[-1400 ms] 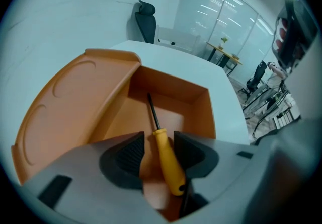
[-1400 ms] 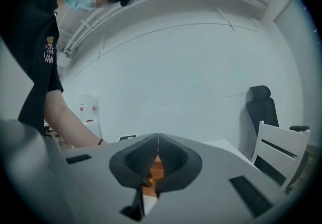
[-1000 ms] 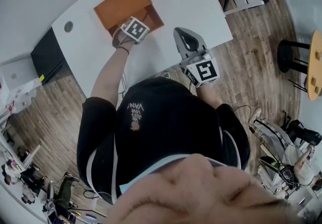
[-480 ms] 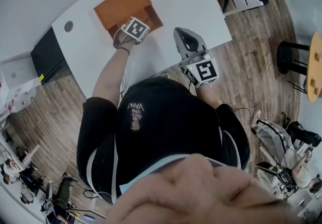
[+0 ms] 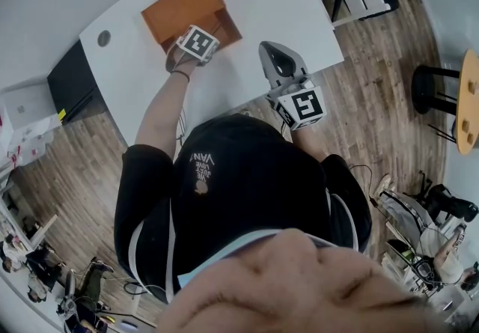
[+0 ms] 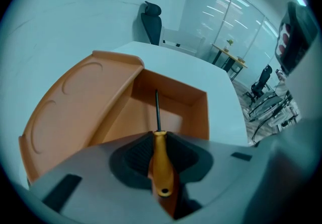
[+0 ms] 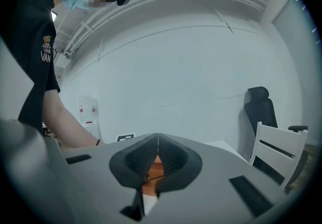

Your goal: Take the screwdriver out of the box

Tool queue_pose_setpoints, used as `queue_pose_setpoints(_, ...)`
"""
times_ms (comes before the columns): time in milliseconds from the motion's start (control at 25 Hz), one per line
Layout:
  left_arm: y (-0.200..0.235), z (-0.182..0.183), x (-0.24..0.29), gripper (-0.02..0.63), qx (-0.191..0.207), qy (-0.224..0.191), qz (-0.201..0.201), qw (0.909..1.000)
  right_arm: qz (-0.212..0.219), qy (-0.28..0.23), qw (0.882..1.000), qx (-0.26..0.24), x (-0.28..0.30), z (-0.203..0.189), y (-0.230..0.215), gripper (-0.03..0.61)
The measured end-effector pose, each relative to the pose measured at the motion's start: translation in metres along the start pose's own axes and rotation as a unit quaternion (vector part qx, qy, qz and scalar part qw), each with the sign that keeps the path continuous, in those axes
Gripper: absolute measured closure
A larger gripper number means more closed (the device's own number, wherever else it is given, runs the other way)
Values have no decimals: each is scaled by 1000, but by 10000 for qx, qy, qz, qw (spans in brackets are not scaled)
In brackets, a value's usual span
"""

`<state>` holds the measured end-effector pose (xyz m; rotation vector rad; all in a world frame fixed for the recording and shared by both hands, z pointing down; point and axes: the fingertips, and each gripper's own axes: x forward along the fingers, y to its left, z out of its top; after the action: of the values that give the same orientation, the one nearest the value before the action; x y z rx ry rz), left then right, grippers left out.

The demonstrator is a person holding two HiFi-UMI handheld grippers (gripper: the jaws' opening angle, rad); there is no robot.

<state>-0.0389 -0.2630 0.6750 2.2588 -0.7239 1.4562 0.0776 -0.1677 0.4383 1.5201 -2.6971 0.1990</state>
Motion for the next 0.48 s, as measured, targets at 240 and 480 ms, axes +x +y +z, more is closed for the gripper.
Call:
queue_pose_setpoints(240,1,-4,-10,526,-54,-95,74,9999,35,-50,10000,-17,0,4,4,566)
queue_pose_setpoints(480,2,-4,-21,526,-120,-335,240,9991,154,-73,9998,-89,-3,5,11,566)
